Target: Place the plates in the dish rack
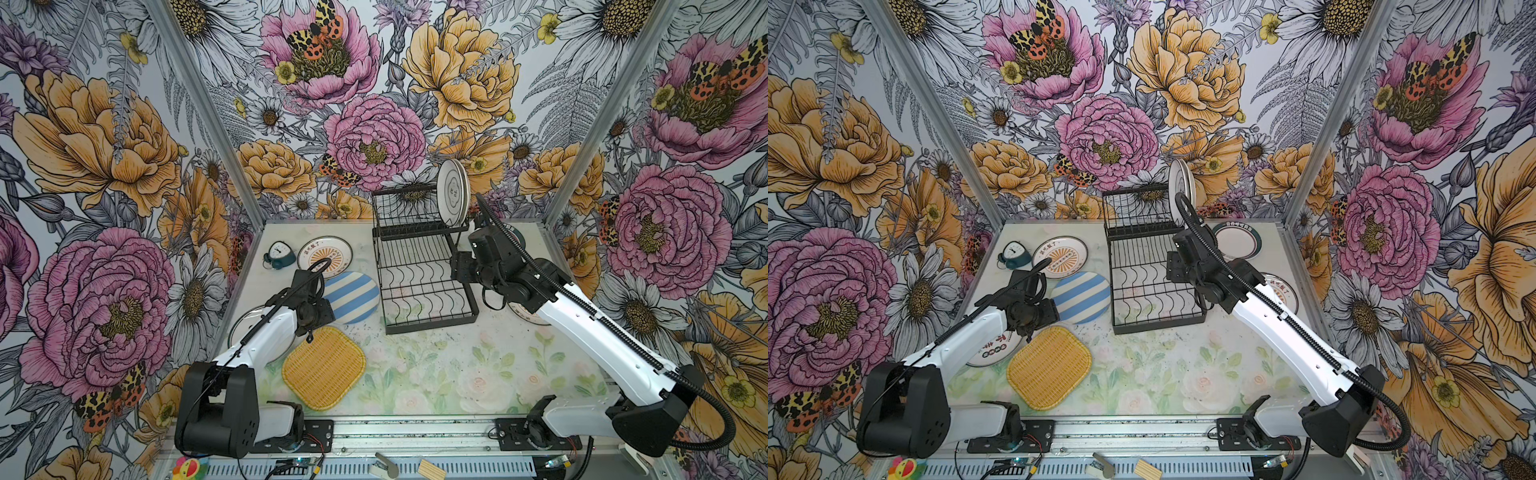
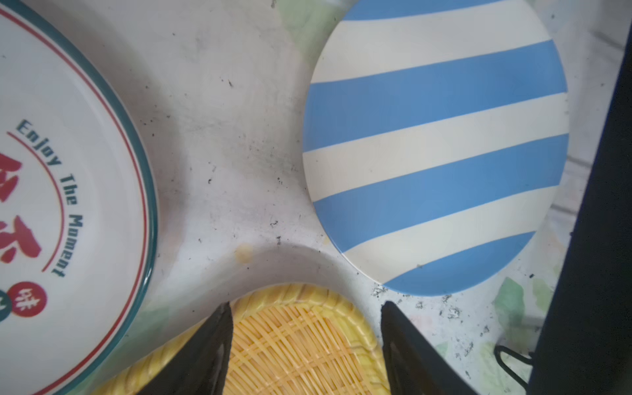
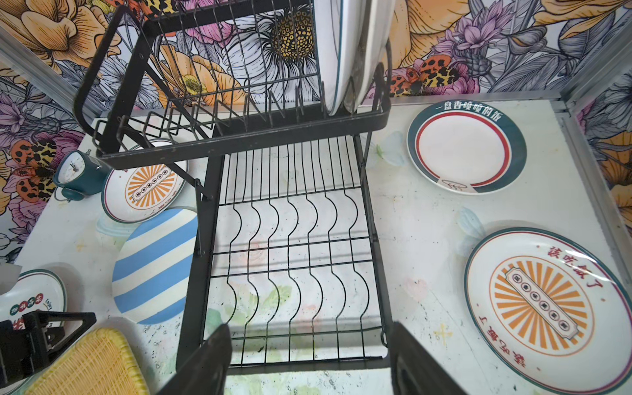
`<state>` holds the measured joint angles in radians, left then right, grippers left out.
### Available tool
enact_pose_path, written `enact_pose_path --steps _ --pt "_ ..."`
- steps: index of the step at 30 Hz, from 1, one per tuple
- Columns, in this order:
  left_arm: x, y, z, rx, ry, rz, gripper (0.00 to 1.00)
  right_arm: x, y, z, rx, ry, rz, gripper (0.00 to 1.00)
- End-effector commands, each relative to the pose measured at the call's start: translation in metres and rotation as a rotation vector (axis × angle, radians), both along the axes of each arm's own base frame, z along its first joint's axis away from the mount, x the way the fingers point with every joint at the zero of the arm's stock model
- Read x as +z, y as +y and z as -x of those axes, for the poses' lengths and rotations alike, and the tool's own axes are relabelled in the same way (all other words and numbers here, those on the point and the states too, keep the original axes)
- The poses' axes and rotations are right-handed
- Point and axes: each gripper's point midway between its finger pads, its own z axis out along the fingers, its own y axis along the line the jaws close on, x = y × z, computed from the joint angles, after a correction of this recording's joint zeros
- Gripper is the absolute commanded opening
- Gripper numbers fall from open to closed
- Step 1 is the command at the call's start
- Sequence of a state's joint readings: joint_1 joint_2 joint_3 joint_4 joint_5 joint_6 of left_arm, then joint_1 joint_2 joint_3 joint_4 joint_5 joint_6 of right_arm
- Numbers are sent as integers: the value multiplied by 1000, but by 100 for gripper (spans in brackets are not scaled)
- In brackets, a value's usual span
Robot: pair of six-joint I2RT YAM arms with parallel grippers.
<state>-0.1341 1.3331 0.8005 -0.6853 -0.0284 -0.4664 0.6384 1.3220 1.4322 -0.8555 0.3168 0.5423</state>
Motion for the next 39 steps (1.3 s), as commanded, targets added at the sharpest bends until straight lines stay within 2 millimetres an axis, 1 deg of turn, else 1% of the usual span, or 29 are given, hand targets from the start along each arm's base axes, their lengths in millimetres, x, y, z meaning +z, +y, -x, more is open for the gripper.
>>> enact_pose_path --steps 1,6,13,18,33,39 --pt "4 0 -19 -43 -35 7 67 9 -3 5 -8 -27 -22 73" --pt "-9 -2 -21 -61 14 26 63 10 -7 7 -15 -33 -20 73" --pt "-18 -8 -18 -77 46 55 62 12 -11 8 -24 -43 -14 74" --pt "-19 -14 -15 -86 53 79 61 12 -12 9 -25 -47 -10 74" --pt "-18 -41 -4 -132 59 122 61 14 -17 11 -35 -56 -8 74" --pt "-14 -57 -1 -175 54 145 61 13 -19 13 -40 -56 -9 74"
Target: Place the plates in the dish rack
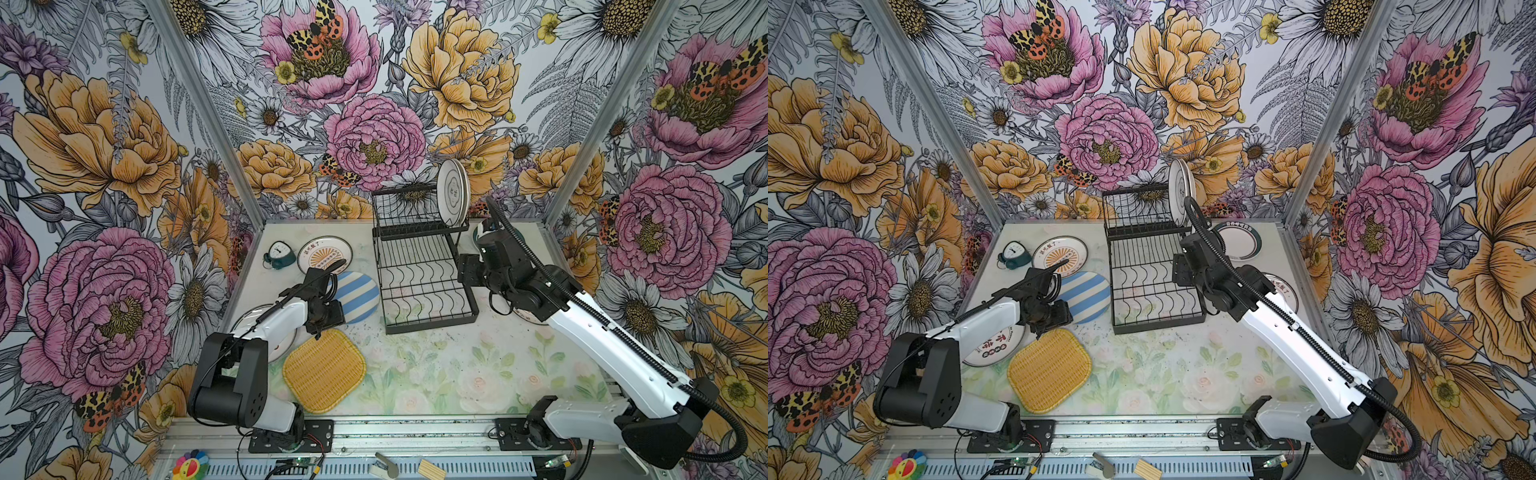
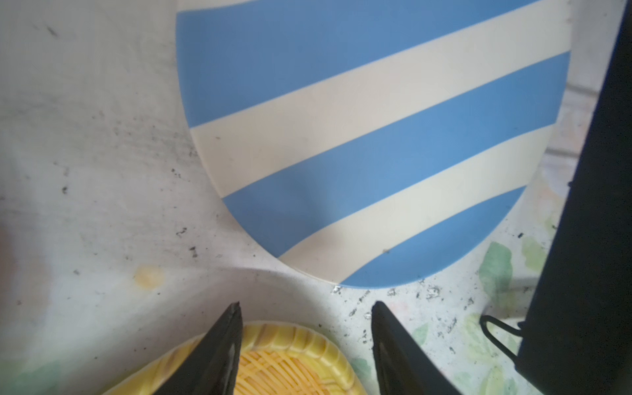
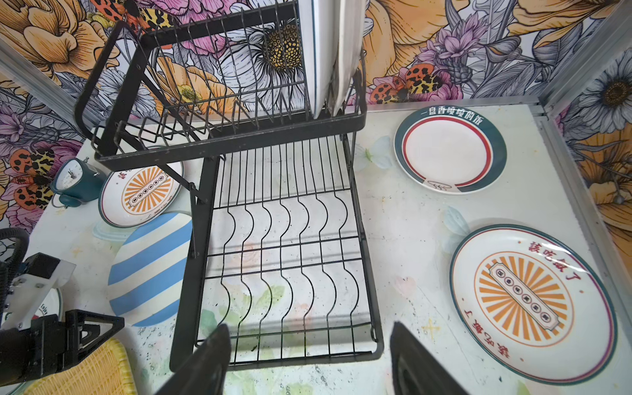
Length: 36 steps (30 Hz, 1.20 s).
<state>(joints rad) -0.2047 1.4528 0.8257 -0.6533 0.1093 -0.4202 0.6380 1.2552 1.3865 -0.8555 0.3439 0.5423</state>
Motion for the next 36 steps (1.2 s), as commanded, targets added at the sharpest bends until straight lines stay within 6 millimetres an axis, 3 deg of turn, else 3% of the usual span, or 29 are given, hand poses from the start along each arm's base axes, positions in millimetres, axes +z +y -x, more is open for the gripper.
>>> enact_pose_path --steps 1,5,9,12,25,36 --pt "9 -14 0 -14 -23 56 62 7 -6 3 -19 -27 -9 74" --pt "20 -11 6 16 -49 69 67 7 -5 4 -15 -27 -10 74" --pt "36 4 20 110 -106 80 89 6 -6 5 -11 -26 -9 74" --pt "37 19 39 182 -93 69 98 5 -5 6 -3 -21 -12 74" --pt "46 100 76 656 -96 -17 99 4 1 0 46 -5 0 76" --pt "28 130 91 856 -45 -1 99 4 -3 -5 60 3 -1 76"
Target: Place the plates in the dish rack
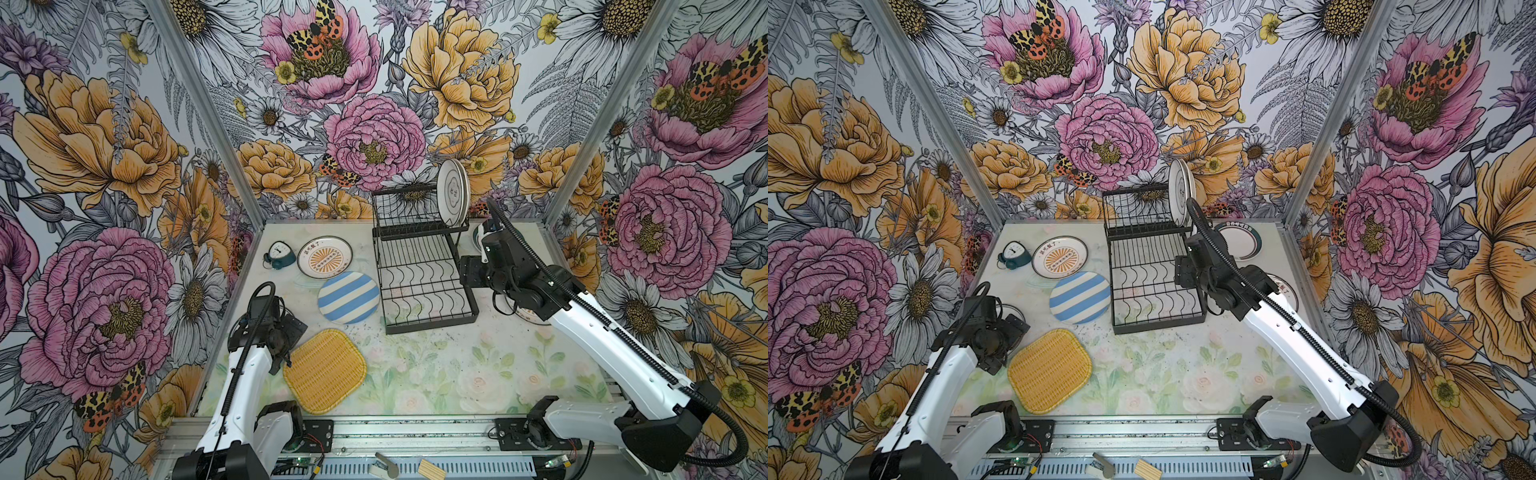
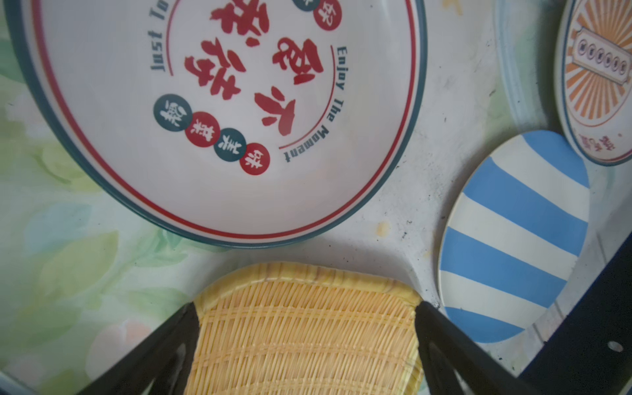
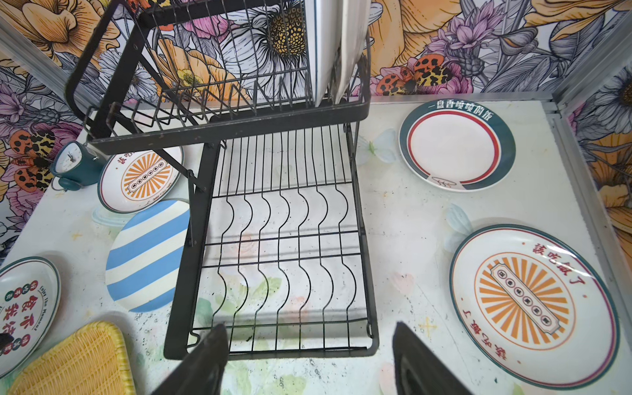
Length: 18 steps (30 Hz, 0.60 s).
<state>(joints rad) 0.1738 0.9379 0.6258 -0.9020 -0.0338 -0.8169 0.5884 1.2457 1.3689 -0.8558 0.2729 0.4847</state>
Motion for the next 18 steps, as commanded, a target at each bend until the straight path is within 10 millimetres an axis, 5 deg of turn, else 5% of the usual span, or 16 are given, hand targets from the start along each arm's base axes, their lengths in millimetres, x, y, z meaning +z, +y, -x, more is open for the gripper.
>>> enact_pose_path --steps 1,18 --pt "-7 8 6 60 12 -6 99 11 2 -5 20 -21 -10 76" --pt "-28 0 2 18 44 43 99 17 -19 -8 -11 -46 8 77"
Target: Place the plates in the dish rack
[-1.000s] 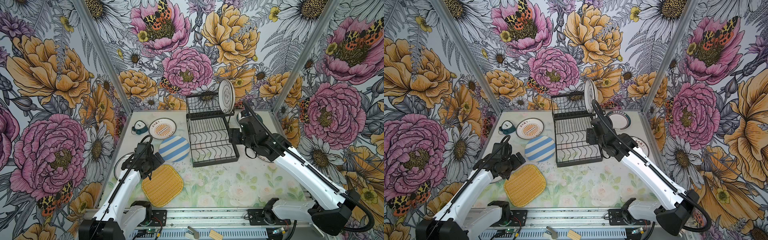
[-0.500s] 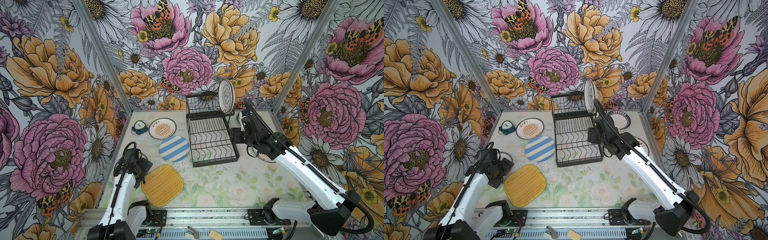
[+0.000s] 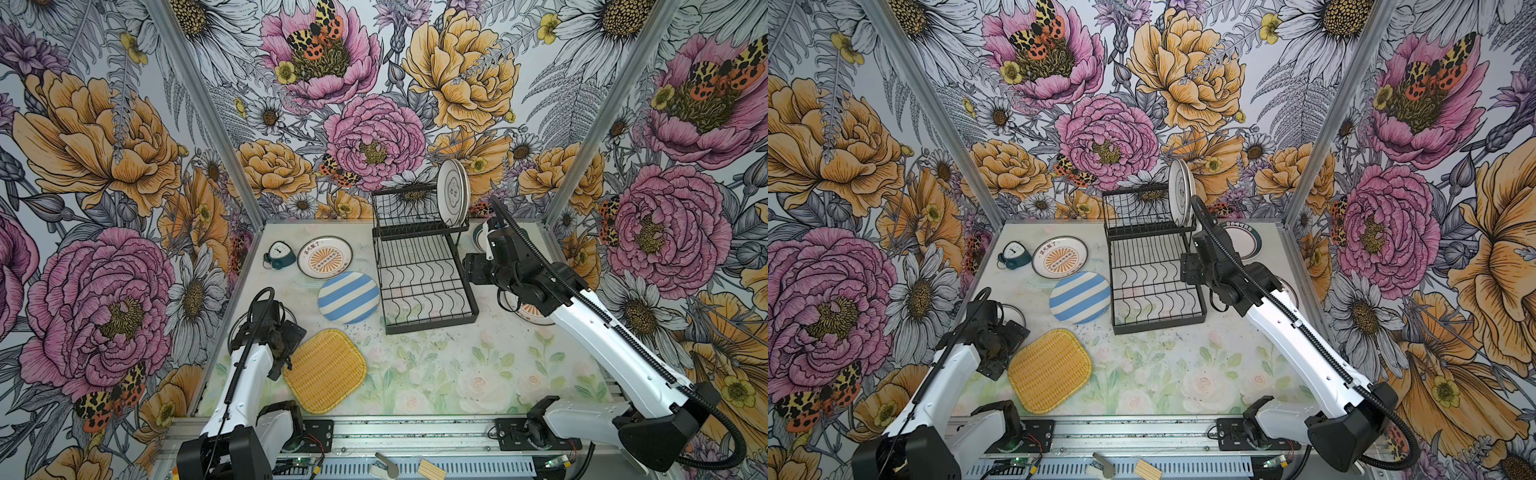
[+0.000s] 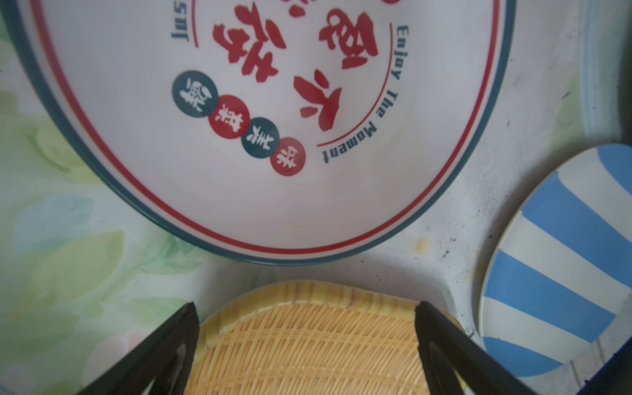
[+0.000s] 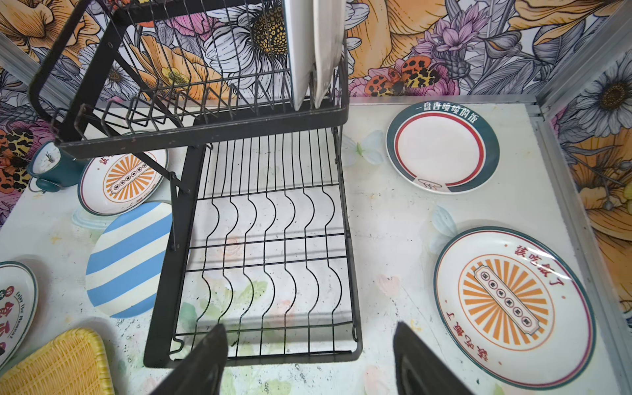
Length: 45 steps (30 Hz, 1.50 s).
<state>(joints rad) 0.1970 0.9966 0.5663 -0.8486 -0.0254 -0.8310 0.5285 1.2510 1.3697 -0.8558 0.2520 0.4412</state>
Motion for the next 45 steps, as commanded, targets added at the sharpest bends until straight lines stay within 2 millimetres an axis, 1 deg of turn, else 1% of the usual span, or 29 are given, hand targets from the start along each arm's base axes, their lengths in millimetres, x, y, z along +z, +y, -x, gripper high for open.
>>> enact_pose_path --steps 1,11,22,32,39,45 --pt "-2 -3 -5 -18 -19 24 99 20 -5 0 5 -52 -14 77" --pt "-5 -18 -5 -61 -10 54 99 21 -15 -1 -12 -58 -8 77" --pt "-6 -31 -8 -103 -37 100 99 21 -14 -2 -8 -55 -11 77" --pt "4 -52 -18 -200 -79 120 99 22 -14 -3 -13 -57 -15 77" --pt "6 -78 -29 -283 -94 149 99 23 -15 -2 -17 -61 -17 78" --pt "14 -104 -42 -359 -129 160 99 21 -16 0 -19 -58 -19 77"
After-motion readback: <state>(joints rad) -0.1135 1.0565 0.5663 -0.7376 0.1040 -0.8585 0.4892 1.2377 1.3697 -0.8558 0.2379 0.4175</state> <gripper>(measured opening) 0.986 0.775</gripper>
